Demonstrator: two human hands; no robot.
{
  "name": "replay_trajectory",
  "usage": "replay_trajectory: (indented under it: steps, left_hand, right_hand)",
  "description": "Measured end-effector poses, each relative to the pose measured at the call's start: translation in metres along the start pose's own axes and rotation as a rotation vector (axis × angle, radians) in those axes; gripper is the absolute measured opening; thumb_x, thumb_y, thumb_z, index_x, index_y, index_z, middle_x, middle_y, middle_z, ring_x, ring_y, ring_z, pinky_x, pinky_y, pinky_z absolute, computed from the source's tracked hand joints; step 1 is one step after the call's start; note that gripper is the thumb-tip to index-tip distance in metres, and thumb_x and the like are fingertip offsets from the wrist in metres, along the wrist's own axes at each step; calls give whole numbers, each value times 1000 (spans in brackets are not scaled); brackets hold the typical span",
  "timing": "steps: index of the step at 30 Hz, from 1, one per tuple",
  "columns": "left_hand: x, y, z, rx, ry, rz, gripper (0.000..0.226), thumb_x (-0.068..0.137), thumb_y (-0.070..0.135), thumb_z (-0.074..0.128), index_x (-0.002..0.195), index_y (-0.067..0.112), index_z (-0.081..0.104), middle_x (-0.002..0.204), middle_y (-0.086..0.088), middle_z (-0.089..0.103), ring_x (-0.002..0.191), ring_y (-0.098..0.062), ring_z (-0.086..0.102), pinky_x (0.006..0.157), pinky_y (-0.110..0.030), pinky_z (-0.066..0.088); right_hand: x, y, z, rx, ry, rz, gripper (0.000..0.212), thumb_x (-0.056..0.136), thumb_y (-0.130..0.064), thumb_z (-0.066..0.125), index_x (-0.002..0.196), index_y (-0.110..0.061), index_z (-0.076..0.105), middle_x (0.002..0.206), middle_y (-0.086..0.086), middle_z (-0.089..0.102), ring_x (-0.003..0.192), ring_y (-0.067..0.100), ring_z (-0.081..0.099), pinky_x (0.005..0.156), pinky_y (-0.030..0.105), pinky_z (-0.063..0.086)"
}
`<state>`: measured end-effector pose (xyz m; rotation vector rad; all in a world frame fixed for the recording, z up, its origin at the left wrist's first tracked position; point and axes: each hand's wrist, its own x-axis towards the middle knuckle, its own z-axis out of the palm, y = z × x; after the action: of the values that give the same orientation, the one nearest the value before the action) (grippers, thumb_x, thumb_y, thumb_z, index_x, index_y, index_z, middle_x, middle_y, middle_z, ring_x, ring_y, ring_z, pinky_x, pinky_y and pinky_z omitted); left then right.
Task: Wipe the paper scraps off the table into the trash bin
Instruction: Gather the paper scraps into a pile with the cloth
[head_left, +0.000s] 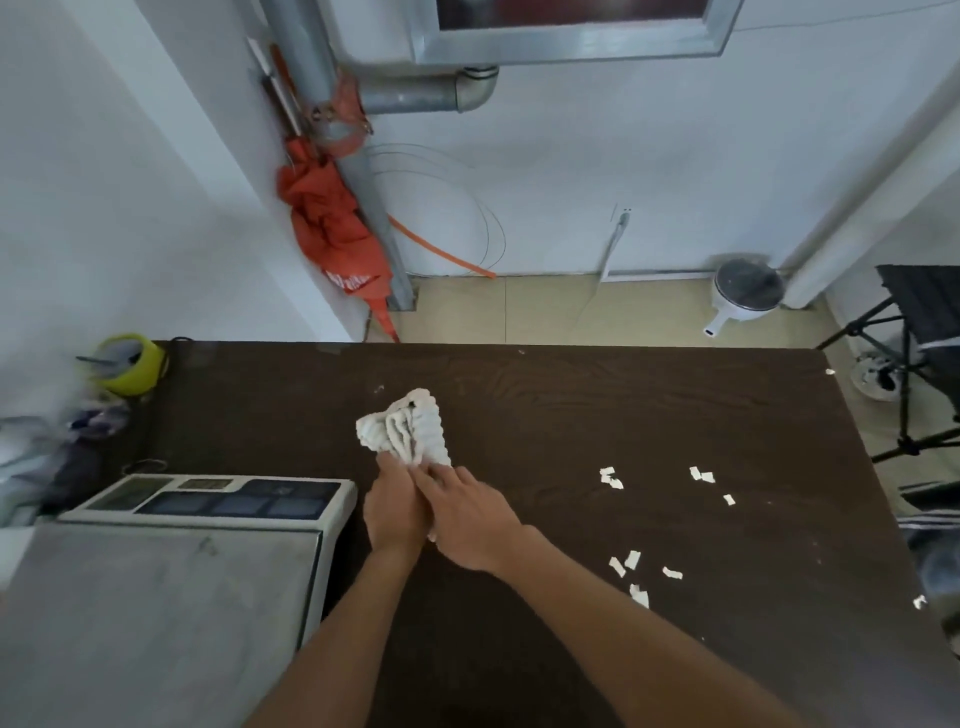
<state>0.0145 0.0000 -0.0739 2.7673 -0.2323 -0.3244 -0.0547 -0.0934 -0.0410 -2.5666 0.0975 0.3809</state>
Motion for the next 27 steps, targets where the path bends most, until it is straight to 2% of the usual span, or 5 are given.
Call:
replay_trajectory:
  steps: [4, 6, 8, 16, 27]
  left_hand:
    - [38, 13, 2, -56, 19, -7, 26, 103, 36, 51, 107, 12, 45, 98, -13, 70, 88, -35, 69, 67, -40, 46]
    - [51, 22, 6, -33, 11, 0, 24, 104, 35, 48, 112, 13, 45, 103, -12, 69, 92, -32, 68, 67, -38, 43]
    - [64, 33, 7, 23, -13, 6, 28, 105, 31, 48, 123, 11, 44, 108, -12, 69, 96, -30, 69, 72, -38, 49]
    - [100, 95, 20, 227, -25, 264, 35, 107, 25, 41, 137, 6, 43, 115, -14, 67, 100, -30, 69, 81, -39, 53]
    - [88, 181, 52, 412, -84, 577, 39, 103, 19, 47, 140, 9, 39, 120, -16, 61, 97, -33, 68, 73, -37, 49]
  right_hand:
    - [25, 16, -8, -11, -54, 28, 88, 90, -16, 59, 156, -30, 2, 163, 1, 13, 134, 31, 38, 102, 50, 45]
    - [38, 25, -14, -13, -58, 48, 89, 91, -17, 59, 155, -32, 0, 163, -1, 13, 130, 31, 43, 101, 48, 46]
    - [49, 34, -19, -30, -50, 72, 87, 91, -19, 60, 156, -31, 2, 163, -1, 15, 131, 30, 42, 104, 48, 44]
    - [62, 86, -34, 19, 10, 178, 94, 84, -22, 59, 156, -25, 0, 163, -2, 17, 145, 27, 24, 118, 46, 25]
    - [9, 150, -63, 94, 48, 363, 90, 86, -32, 50, 157, -26, -5, 156, 1, 35, 144, 26, 27, 115, 41, 24]
